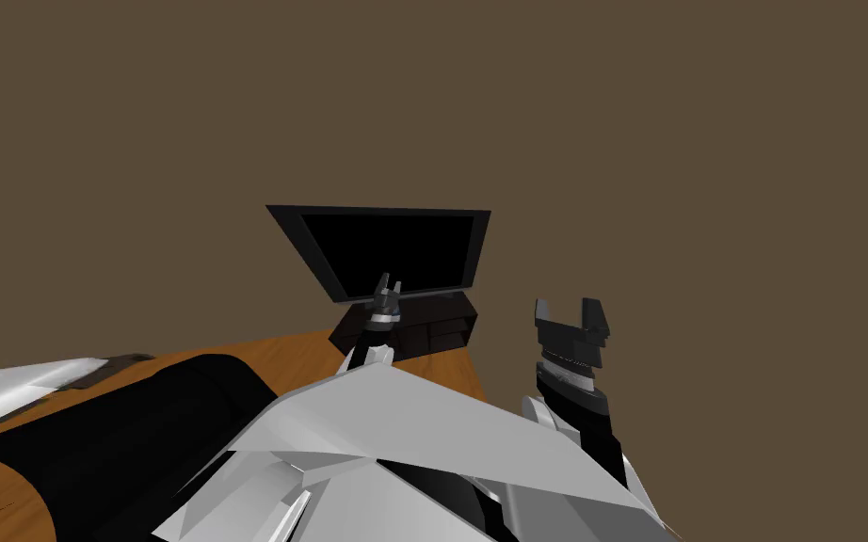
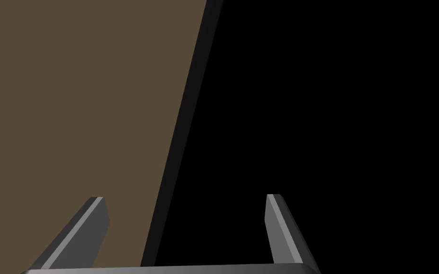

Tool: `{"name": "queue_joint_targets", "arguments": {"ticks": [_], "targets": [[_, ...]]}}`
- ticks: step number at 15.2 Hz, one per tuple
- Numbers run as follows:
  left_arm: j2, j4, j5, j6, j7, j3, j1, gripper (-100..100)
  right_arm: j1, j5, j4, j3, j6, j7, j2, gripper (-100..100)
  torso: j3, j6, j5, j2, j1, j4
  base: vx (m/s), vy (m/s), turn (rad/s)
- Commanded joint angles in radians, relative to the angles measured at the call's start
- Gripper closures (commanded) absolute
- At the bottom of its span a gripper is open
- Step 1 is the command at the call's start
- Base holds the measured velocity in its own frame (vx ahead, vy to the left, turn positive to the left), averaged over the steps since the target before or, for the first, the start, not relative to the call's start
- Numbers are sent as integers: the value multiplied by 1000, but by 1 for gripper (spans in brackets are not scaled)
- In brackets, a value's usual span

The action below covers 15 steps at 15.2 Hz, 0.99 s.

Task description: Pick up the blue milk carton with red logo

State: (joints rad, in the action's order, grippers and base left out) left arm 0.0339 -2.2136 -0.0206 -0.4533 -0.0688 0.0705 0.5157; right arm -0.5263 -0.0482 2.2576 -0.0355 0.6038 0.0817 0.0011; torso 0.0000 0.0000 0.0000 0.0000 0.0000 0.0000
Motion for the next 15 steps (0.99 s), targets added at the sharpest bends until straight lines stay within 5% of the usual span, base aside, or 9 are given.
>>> {"name": "queue_joint_targets", "arguments": {"ticks": [1,4,15], "targets": [[-29,1,-3,17,-5,-5,-1,-100,0,0,0,0,0,0,0,0,0,0,0,0,0,0,-1,2,-33],[-99,5,-15,84,-24,-27,-4,-100,0,0,0,0,0,0,0,0,0,0,0,0,2,0,-4,20,-119],[-200,17,-53,286,-84,-94,-13,-100,0,0,0,0,0,0,0,0,0,0,1,0,2,0,-7,27,-97]]}}
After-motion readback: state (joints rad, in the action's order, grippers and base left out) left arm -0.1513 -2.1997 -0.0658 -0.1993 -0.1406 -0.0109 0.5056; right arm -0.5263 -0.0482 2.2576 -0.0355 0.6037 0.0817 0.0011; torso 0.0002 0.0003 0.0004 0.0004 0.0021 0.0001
